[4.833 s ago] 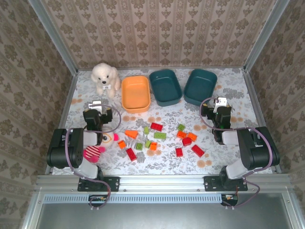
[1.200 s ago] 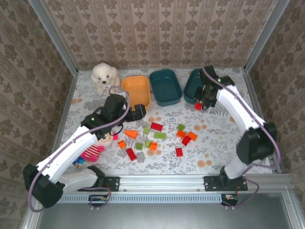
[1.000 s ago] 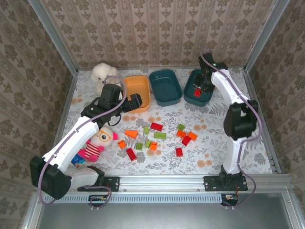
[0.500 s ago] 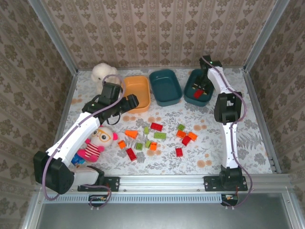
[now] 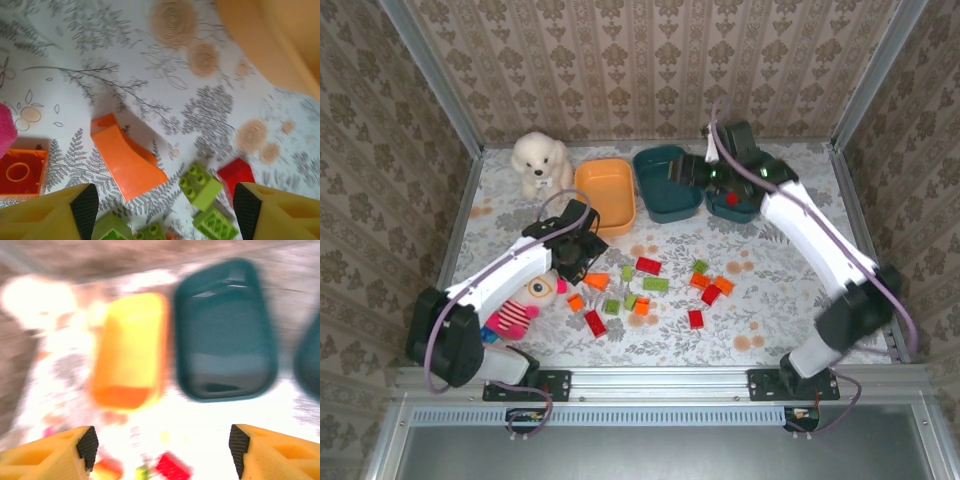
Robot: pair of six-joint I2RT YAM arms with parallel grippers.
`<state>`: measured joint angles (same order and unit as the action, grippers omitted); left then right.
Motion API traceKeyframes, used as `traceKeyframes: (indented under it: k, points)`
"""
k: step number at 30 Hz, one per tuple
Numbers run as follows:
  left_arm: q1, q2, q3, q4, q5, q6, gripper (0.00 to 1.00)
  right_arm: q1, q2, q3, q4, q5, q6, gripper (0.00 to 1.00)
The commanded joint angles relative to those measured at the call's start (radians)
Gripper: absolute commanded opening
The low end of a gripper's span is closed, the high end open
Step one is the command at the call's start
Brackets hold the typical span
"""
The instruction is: Sort the legos into containers by color
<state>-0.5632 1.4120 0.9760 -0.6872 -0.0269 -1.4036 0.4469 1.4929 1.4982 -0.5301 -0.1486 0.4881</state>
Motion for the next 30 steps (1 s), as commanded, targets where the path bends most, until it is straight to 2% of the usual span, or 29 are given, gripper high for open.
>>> traceKeyframes:
  k: [1,6,11,20,26,30]
  points:
    - [-0.013,0.063,0.035,-0.047,-0.022,-0.214,0.74,0.01,-0.123,-0.245,0.242,-0.147,0.042,0.74]
    - [-0.023,0.152,0.071,-0.067,-0.022,-0.311,0.72,0.087,-0.33,-0.47,0.282,-0.169,0.064,0.76]
    - [-0.024,0.203,0.075,-0.053,-0.033,-0.344,0.68,0.099,-0.41,-0.525,0.211,-0.17,0.088,0.77]
    - [-0.066,0.265,0.095,-0.097,-0.05,-0.374,0.6,0.099,-0.409,-0.522,0.159,-0.17,0.08,0.76]
    - [-0.067,0.276,0.026,-0.042,-0.06,-0.369,0.54,0.099,-0.37,-0.508,0.152,-0.189,0.075,0.76]
    - [-0.061,0.272,0.002,-0.008,-0.08,-0.343,0.46,0.099,-0.356,-0.502,0.148,-0.192,0.076,0.76]
